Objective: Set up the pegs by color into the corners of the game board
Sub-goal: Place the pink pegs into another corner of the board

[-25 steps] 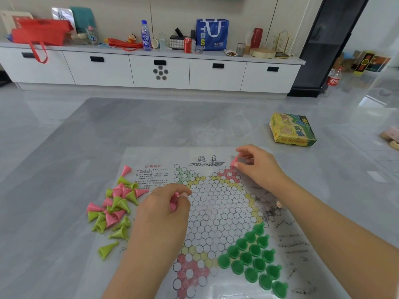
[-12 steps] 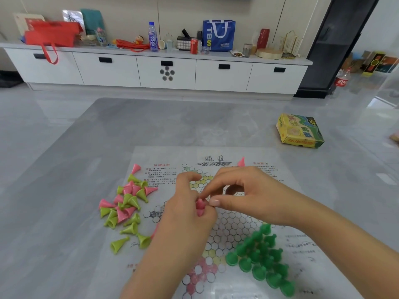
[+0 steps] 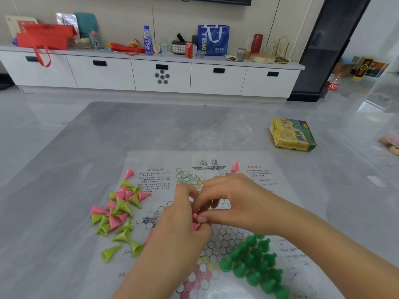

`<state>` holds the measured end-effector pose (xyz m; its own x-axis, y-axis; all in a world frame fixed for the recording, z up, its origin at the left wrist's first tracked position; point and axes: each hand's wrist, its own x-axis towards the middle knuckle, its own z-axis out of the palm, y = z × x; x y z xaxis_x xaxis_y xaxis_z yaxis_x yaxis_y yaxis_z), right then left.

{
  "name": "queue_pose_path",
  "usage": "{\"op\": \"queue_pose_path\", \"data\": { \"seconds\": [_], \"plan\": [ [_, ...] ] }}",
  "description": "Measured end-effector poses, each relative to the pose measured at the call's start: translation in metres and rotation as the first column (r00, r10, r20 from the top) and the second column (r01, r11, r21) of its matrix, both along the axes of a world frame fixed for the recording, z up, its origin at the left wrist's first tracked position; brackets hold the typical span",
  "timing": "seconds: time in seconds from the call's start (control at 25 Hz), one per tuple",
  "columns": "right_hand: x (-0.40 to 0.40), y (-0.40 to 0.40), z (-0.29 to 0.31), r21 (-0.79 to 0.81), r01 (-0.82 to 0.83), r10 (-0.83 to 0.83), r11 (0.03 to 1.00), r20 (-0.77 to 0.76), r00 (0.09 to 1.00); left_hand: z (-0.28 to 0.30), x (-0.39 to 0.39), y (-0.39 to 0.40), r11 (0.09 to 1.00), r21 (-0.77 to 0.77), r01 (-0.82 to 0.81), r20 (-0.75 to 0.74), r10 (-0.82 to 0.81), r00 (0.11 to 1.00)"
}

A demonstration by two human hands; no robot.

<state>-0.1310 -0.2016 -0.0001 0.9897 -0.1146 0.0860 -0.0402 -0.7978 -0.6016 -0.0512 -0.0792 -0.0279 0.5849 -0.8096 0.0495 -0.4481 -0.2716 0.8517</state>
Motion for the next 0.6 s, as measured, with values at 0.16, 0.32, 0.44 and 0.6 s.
{"op": "queue_pose_path", "data": {
  "seconds": [0.16,0.32,0.44,0.6],
  "plan": [
    [-0.004,0.005,0.0,-0.06,-0.02,0.021,0.998,0.018,1.0,-0.002,-0.001,-0.001,1.0,0.02,0.001,-0.002,-0.001,1.0],
    [-0.013,-0.027,0.0,0.388,0.396,-0.458,0.832,0.078,0.886,-0.006,0.007,0.001,0.987,0.041,-0.158,-0.049,0.16,0.986],
    [-0.02,-0.072,-0.024,0.423,0.689,-0.782,0.588,0.082,0.617,-0.003,0.007,0.001,0.974,0.074,-0.213,-0.172,0.223,0.96],
    [-0.015,-0.088,-0.054,0.167,0.776,-0.79,0.608,0.033,0.612,0.003,0.006,-0.001,0.954,0.133,-0.268,-0.23,0.293,0.928]
  ]
}}
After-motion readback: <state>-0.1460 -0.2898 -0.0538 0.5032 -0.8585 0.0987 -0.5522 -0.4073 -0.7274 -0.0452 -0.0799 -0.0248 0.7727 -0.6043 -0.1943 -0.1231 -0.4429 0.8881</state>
